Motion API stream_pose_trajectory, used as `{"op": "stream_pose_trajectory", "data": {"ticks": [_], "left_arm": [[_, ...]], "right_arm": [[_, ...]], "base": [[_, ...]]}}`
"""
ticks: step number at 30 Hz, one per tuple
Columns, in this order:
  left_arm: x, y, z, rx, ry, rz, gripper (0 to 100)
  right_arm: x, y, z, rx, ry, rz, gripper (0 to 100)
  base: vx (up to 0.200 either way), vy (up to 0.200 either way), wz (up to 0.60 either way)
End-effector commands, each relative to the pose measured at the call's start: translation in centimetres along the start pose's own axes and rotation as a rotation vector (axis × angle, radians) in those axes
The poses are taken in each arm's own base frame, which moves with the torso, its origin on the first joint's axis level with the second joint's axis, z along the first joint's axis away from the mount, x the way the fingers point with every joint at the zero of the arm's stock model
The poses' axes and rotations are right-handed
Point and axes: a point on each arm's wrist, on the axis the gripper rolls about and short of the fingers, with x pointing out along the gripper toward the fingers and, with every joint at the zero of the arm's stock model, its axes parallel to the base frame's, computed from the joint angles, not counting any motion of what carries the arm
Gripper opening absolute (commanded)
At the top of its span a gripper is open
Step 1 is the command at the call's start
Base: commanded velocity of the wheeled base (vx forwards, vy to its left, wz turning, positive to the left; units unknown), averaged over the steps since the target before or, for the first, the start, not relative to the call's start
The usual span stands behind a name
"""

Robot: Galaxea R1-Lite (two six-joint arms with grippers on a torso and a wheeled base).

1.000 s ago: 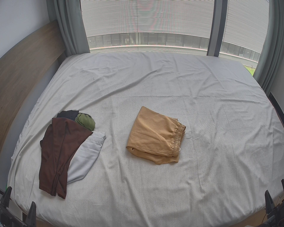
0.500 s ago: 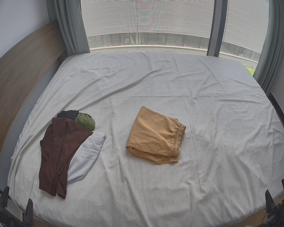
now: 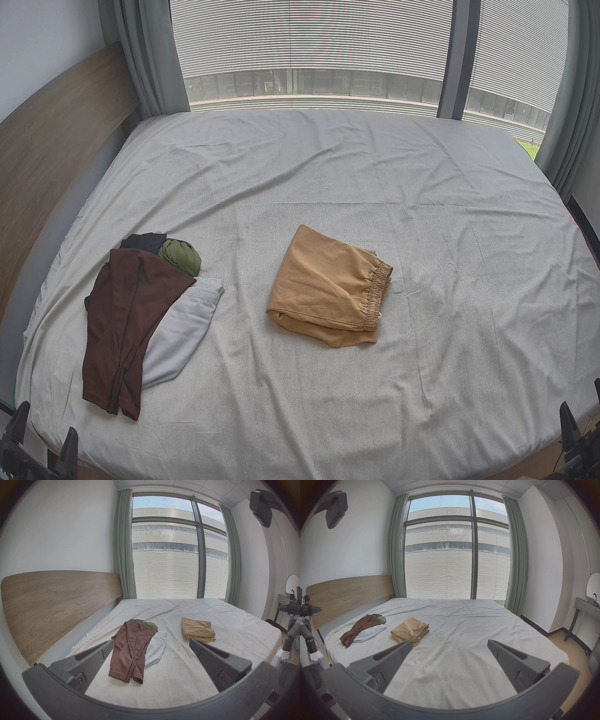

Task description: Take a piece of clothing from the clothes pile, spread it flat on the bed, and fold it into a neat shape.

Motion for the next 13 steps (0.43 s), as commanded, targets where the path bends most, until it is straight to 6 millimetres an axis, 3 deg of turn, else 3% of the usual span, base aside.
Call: {"op": "stream_pose_trajectory", "data": {"ticks": [1,13], "left_arm": [[0.04,0.00,-0.51,0.000,0.005,0.004,100],[0.04,0.00,-0.51,-0.001,0.005,0.005,100]], "right_arm": [[0.04,0.02,-0.51,-0.003,0.006,-0.002,100],[0.04,0.02,-0.51,0.000,0.006,0.000,100]], "base": [[0.000,0.000,0.00],[0.000,0.000,0.00]]}}
